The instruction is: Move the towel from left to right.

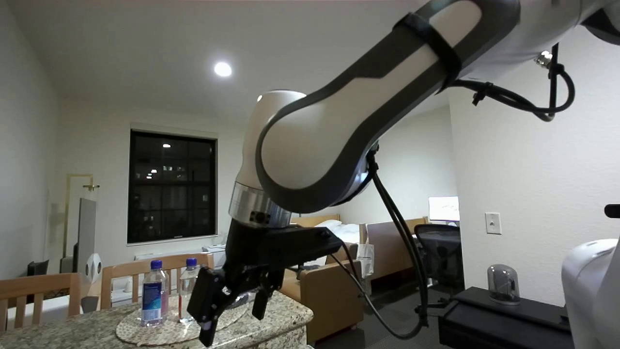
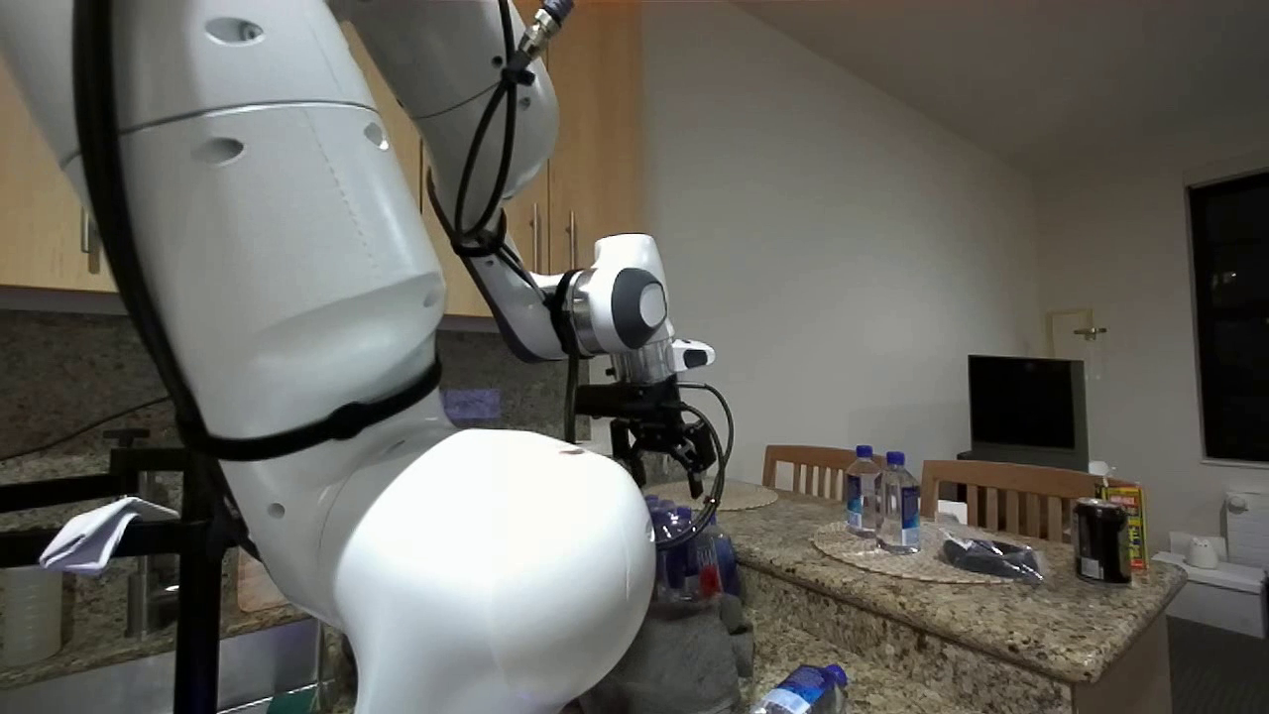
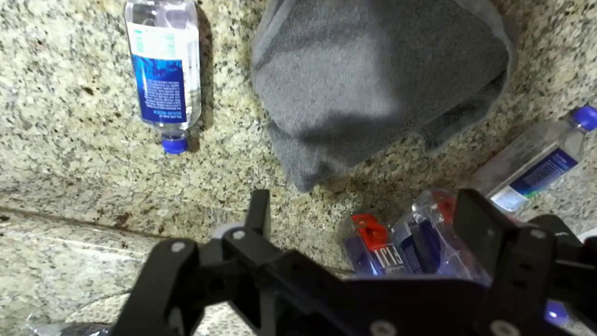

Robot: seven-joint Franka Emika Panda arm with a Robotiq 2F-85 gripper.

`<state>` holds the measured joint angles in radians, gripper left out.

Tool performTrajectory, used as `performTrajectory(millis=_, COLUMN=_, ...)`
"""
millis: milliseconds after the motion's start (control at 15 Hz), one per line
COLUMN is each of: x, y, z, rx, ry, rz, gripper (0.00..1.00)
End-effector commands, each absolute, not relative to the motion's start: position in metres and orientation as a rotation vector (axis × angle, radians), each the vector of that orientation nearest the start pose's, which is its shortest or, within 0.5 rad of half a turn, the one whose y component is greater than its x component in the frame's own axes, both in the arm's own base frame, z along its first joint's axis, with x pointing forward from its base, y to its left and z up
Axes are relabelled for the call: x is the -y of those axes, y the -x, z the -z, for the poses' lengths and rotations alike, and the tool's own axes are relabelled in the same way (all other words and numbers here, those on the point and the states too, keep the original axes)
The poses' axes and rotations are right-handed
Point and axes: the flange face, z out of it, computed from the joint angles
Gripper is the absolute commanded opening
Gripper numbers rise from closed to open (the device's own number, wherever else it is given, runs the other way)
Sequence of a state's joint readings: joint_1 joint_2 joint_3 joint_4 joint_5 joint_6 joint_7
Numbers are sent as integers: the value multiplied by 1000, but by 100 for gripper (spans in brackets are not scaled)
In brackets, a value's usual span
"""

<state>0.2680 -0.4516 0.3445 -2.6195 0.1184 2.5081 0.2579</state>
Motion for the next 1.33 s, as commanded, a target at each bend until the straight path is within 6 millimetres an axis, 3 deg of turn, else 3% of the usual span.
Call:
performTrajectory(millis=0, x=-237, y=-375, z=-405, rx=418, ry=2962, rz=542, gripper=100)
performTrajectory(millis=400, x=-235, y=-413, z=-346, rx=505, ry=2897, rz=551, gripper=100)
performTrajectory(millis=533, x=-254, y=-415, z=-325, rx=642, ry=2842, rz=466, gripper=100)
performTrajectory(millis=600, x=-249, y=-417, z=-325, rx=665, ry=2844, rz=433, gripper=100)
performTrajectory(millis=667, x=-243, y=-411, z=-331, rx=583, ry=2875, rz=466, gripper=100)
performTrajectory(millis=1267, x=-249, y=-422, z=-319, rx=629, ry=2884, rz=475, gripper=100)
